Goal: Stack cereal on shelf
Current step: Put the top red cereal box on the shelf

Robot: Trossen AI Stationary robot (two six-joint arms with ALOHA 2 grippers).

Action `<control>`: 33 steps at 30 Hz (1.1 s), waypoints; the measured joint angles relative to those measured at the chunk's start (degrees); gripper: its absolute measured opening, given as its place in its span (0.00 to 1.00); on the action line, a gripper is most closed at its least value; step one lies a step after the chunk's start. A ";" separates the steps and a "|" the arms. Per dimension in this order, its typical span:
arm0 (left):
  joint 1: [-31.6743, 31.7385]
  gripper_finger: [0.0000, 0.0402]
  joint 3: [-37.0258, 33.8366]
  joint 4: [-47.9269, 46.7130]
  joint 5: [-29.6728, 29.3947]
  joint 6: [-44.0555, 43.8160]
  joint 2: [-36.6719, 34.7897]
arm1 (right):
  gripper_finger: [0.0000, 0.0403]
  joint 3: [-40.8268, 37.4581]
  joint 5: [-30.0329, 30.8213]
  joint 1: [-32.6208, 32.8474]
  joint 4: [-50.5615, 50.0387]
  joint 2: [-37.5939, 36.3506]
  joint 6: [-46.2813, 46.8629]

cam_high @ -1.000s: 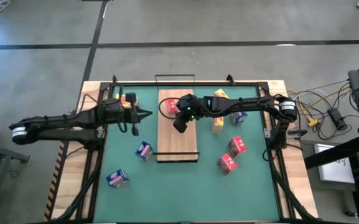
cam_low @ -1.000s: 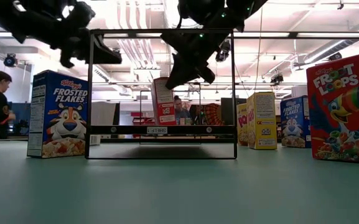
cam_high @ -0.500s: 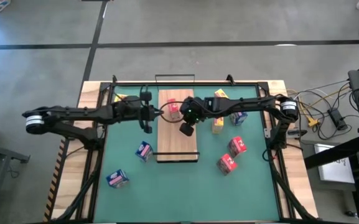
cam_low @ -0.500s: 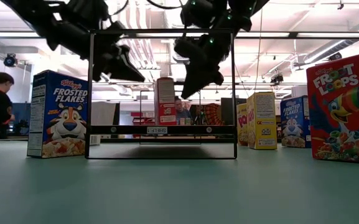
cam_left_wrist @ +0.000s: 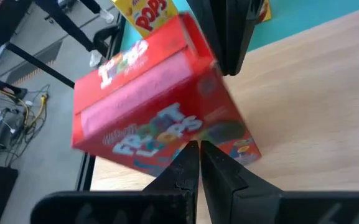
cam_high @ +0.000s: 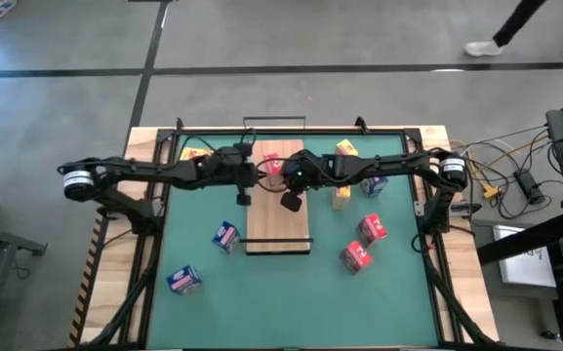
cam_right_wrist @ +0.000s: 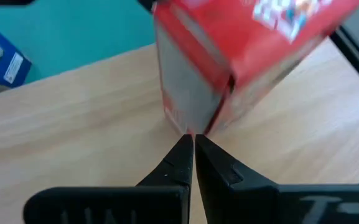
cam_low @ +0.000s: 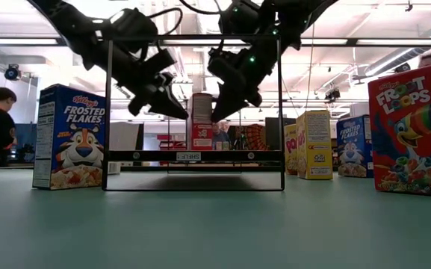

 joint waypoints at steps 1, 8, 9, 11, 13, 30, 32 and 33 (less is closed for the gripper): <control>0.16 0.00 0.39 0.01 -0.01 -0.03 0.51 | 0.02 0.00 0.00 -0.07 0.20 0.00 -0.43; 0.98 0.00 1.72 -2.43 -4.41 -0.39 1.54 | 0.02 -0.04 -0.02 -0.68 0.40 0.00 -1.55; 1.15 0.00 1.70 -2.70 -4.58 -0.39 1.31 | 0.02 -0.06 -0.01 -0.78 0.39 0.00 -1.62; 1.35 0.00 1.67 -2.46 -4.57 -0.49 0.91 | 0.02 -0.07 -0.04 -0.99 0.73 0.00 -1.99; 1.52 0.00 1.67 -2.25 -4.55 -0.70 0.80 | 0.02 -0.07 -0.11 -1.05 1.19 0.00 -2.25; 2.09 0.00 2.46 -0.66 -3.18 -2.37 4.21 | 0.02 -0.07 -0.46 -1.03 -2.89 -1.65 -3.56; 2.09 0.00 2.66 -0.42 -2.30 -2.55 4.33 | 0.02 -0.07 -0.46 -1.03 -3.31 -2.54 -4.23; 2.09 0.00 2.69 -0.42 -1.96 -2.56 4.37 | 0.02 -0.09 -0.46 -1.03 -3.67 -3.06 -4.51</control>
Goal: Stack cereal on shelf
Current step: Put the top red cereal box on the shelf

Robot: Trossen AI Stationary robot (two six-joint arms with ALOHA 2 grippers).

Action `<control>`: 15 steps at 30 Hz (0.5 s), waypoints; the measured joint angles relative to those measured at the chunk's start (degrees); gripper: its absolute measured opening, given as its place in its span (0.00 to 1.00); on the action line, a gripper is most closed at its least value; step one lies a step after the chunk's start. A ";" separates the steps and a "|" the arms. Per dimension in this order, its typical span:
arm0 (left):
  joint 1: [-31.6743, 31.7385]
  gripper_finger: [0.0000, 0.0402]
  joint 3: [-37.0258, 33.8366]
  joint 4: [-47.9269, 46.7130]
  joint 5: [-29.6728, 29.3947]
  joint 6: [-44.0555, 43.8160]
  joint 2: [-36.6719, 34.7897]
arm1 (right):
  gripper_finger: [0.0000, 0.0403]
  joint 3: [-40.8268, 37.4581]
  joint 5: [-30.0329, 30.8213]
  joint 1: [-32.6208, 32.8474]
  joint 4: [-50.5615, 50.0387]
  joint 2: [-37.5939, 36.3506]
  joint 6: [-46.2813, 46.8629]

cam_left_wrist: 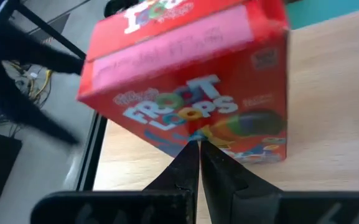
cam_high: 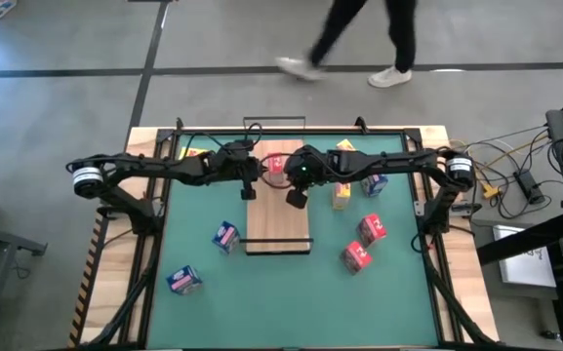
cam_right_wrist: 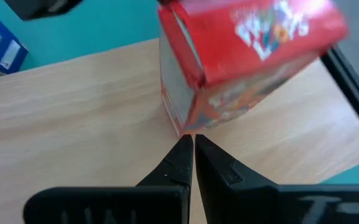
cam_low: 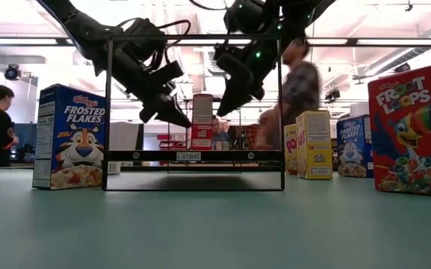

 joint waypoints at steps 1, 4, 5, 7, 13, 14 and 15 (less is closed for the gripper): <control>0.00 0.00 0.10 -0.05 0.62 -0.04 0.01 | 0.02 -0.02 0.03 0.00 -0.13 -0.34 -0.51; 0.00 0.00 0.67 0.36 1.04 -0.51 0.01 | 0.02 -0.28 0.00 0.00 -0.29 -1.75 -1.98; 0.00 0.00 0.69 0.68 1.09 -0.70 0.02 | 0.02 -0.35 -0.02 0.00 -0.16 -2.23 -2.39; 0.00 0.00 0.69 0.89 1.24 -1.32 0.02 | 0.02 -0.78 -0.02 0.00 -0.17 -3.27 -2.91; 0.00 0.00 0.69 1.25 2.55 -2.59 0.01 | 0.02 -4.40 -0.02 0.00 0.70 -7.30 -3.61; 0.00 0.00 0.69 1.27 2.55 -2.80 0.01 | 0.02 -5.35 -0.02 0.00 1.12 -8.11 -3.57; 0.00 0.00 0.69 1.25 2.55 -2.98 0.04 | 0.02 -6.40 -0.02 0.00 1.57 -8.94 -3.59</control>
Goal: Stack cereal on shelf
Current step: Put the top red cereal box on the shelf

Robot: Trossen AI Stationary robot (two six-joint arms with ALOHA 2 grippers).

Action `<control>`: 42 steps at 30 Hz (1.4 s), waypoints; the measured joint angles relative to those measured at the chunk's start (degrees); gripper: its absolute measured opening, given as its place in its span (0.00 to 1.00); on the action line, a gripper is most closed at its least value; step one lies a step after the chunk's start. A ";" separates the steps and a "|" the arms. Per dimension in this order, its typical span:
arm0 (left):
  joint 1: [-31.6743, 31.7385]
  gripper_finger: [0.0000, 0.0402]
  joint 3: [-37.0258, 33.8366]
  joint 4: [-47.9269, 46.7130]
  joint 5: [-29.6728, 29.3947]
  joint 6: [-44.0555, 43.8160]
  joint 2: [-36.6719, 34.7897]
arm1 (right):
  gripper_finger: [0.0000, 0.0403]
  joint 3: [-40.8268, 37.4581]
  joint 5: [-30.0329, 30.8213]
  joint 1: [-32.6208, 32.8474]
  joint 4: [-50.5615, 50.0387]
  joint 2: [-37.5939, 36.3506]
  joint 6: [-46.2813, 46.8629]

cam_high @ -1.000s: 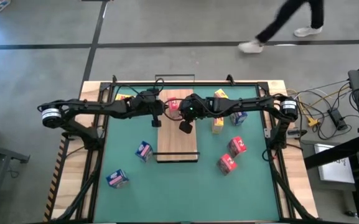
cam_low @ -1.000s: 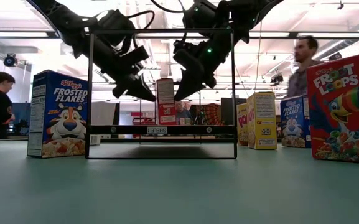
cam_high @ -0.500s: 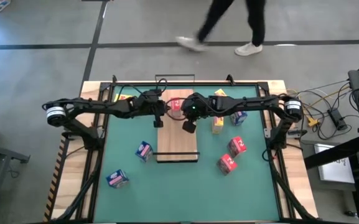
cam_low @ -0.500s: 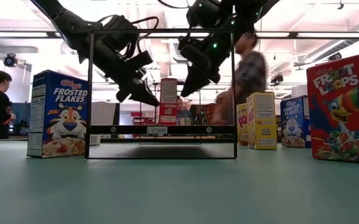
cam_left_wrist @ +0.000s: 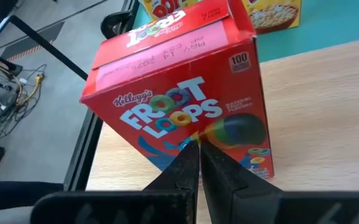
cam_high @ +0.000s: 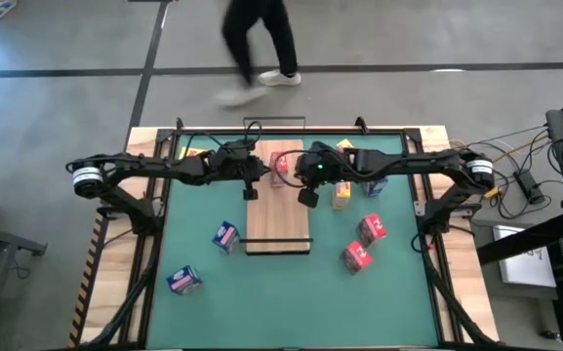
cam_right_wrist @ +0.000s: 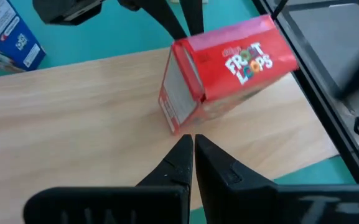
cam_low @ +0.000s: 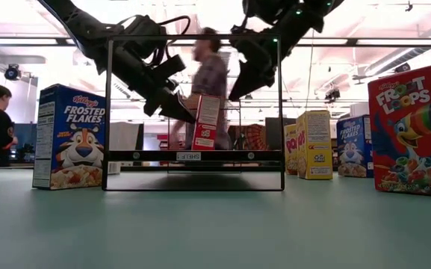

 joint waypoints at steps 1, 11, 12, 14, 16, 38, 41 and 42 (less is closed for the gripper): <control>0.00 0.00 0.00 0.00 0.00 -0.03 -0.02 | 0.02 -1.21 0.00 0.02 0.85 -0.81 0.00; 0.00 0.00 -0.02 -2.94 -0.12 -0.65 -0.02 | 0.02 -16.79 -0.27 0.68 16.96 -9.51 -0.97; 0.00 0.00 -0.02 -3.33 -0.13 -0.88 -0.01 | 0.02 -18.13 -0.50 0.65 18.53 -10.25 -1.30; 0.00 0.00 -0.02 -3.53 -0.15 -1.47 -0.02 | 0.02 -20.68 -0.53 0.68 21.92 -11.44 -1.47; 0.00 0.00 -0.03 -3.94 -0.15 -1.70 -0.02 | 0.02 -23.26 -0.55 0.65 25.06 -12.57 -1.63; -0.09 0.00 -0.07 -6.46 1.46 -5.95 0.00 | 0.02 -29.82 -2.03 0.65 34.73 -15.63 -5.43; -0.09 0.00 -0.07 -6.33 1.46 -6.32 -0.01 | 0.02 -29.80 -2.03 0.65 34.75 -15.63 -5.98; -0.09 0.00 -0.07 -6.10 1.46 -6.52 -0.02 | 0.02 -29.80 -2.03 0.65 34.75 -15.63 -6.07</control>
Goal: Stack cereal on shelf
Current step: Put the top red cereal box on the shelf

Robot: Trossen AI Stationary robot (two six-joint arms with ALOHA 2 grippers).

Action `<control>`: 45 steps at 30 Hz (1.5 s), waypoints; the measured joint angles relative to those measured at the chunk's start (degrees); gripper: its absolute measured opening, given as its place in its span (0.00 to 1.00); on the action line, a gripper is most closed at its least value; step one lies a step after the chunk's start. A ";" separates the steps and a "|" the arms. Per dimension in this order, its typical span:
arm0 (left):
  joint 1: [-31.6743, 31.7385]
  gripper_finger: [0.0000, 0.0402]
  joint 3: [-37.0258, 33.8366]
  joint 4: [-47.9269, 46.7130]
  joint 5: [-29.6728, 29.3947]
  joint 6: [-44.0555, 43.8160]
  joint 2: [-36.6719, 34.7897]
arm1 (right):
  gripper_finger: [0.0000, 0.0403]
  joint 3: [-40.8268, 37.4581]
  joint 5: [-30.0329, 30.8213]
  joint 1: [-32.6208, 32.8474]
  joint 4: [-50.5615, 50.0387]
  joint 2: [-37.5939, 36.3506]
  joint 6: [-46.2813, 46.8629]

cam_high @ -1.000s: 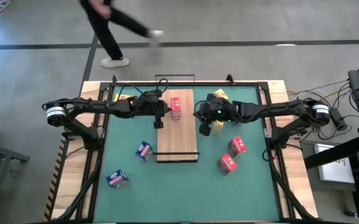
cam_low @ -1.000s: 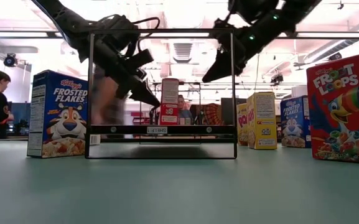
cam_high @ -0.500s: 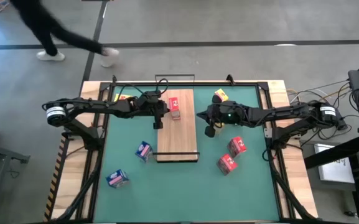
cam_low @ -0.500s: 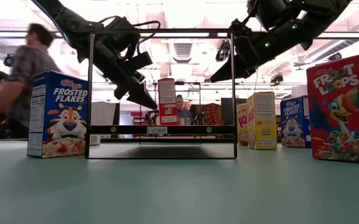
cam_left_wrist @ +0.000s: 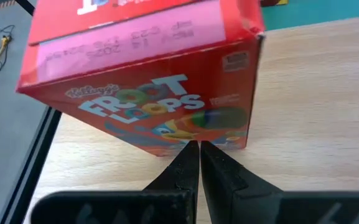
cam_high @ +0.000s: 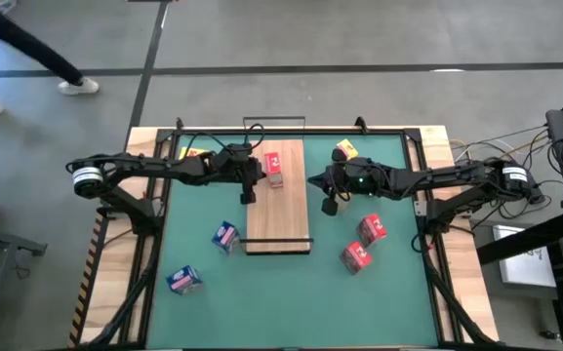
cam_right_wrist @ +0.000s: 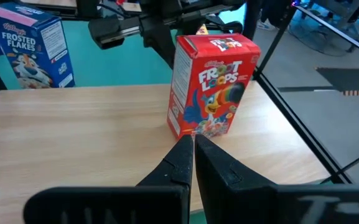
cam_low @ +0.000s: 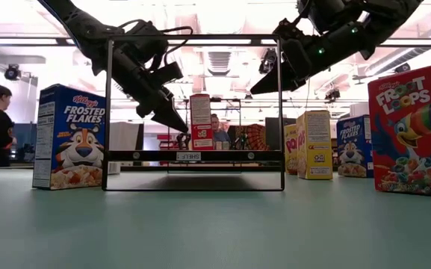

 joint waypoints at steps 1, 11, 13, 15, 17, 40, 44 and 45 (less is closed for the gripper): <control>0.00 0.00 0.00 0.46 0.00 -0.12 0.00 | 0.02 0.00 0.00 -0.01 0.00 0.00 -0.05; 0.02 0.00 0.00 6.17 0.07 -1.01 0.02 | 0.02 0.07 0.00 -0.02 0.00 0.00 0.05; 0.02 0.00 0.00 6.19 0.07 -1.01 0.00 | 0.02 0.07 0.03 -0.02 0.04 0.00 0.21; 0.02 0.00 0.00 6.17 0.07 -1.01 0.00 | 0.02 0.07 0.50 -0.15 0.92 0.02 1.33; 0.02 0.00 0.00 6.16 0.07 -1.01 0.00 | 0.02 0.07 1.11 -0.36 3.26 0.19 4.28; 0.02 0.00 0.00 5.23 0.03 2.19 0.00 | 0.58 33.99 6.63 -2.05 -34.93 11.79 41.57; 0.02 0.00 0.00 5.23 0.04 2.29 0.00 | 0.68 40.24 6.56 -2.03 -39.72 16.46 43.37; 0.02 0.00 0.00 5.23 0.04 2.38 0.00 | 0.70 41.45 6.58 -2.03 -40.25 17.71 43.79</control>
